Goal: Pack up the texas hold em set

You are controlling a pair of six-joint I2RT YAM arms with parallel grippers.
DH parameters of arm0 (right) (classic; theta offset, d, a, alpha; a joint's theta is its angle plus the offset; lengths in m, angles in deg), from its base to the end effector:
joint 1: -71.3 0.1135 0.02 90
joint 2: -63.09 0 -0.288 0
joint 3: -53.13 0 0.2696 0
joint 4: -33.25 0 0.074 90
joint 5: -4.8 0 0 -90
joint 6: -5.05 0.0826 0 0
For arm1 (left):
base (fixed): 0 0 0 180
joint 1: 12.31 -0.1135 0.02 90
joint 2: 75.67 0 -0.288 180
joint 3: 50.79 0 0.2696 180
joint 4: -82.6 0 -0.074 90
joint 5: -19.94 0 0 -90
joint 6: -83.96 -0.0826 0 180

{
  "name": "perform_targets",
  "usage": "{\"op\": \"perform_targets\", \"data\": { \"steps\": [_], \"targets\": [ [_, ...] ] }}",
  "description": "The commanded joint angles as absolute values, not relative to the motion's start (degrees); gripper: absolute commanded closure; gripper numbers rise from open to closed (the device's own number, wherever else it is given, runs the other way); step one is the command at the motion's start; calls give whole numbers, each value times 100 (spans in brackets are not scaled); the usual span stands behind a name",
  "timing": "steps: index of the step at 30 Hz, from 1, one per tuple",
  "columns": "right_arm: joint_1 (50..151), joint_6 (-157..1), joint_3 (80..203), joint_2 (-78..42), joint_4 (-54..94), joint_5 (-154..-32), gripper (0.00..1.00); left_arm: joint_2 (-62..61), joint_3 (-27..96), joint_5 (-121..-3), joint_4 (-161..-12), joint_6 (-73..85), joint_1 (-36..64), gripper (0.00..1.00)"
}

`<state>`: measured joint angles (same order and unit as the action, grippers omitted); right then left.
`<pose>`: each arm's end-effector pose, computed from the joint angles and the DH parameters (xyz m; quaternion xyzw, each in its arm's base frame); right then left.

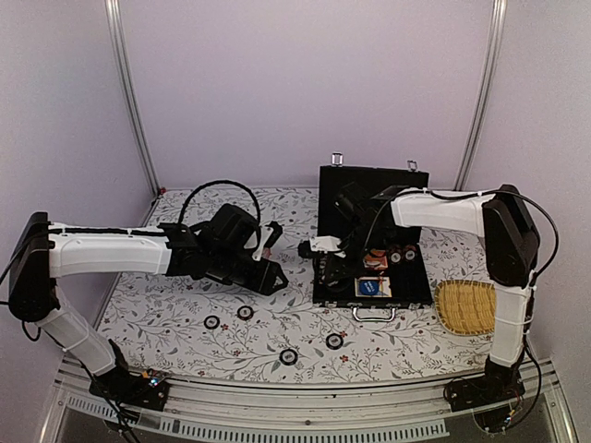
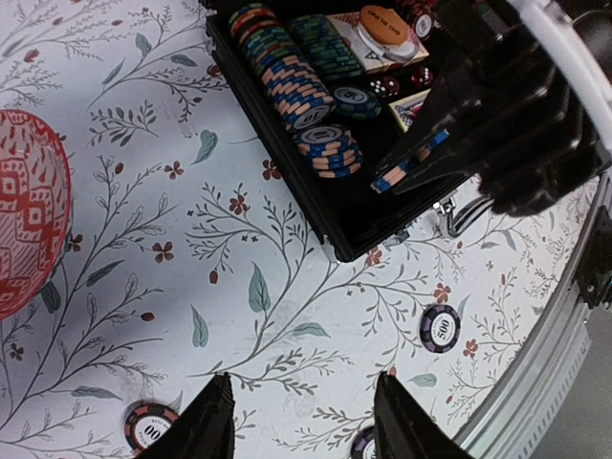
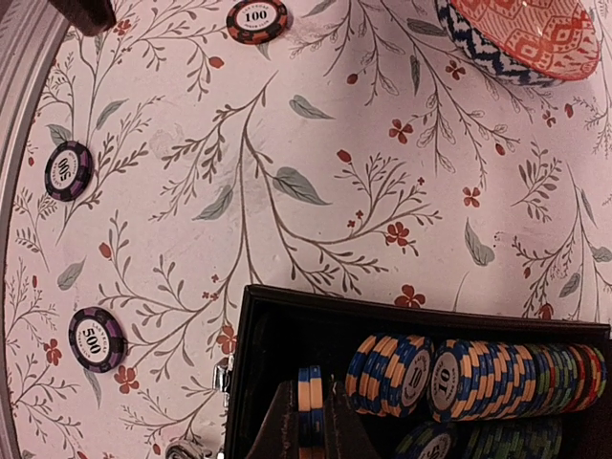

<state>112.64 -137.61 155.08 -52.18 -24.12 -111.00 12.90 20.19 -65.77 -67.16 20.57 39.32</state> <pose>0.3174 0.3271 0.1718 -0.7283 0.6280 0.2029 0.1844 0.2278 -0.2977 0.2040 0.2151 0.9073 -0.2539 0.2569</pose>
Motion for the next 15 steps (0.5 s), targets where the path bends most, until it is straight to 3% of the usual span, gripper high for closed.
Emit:
{"op": "perform_targets", "data": {
  "steps": [1, 15],
  "targets": [
    [11407, -13594, 15583, -5352, -2190, -11121, 95, 1274, 1947, -6559, -6810, 2023, 3914, 49],
    [11477, -13435, 15453, -5728, -1802, -10476, 95, 1305, 1881, -6801, -6753, 2186, 3908, 49]
  ]
}}
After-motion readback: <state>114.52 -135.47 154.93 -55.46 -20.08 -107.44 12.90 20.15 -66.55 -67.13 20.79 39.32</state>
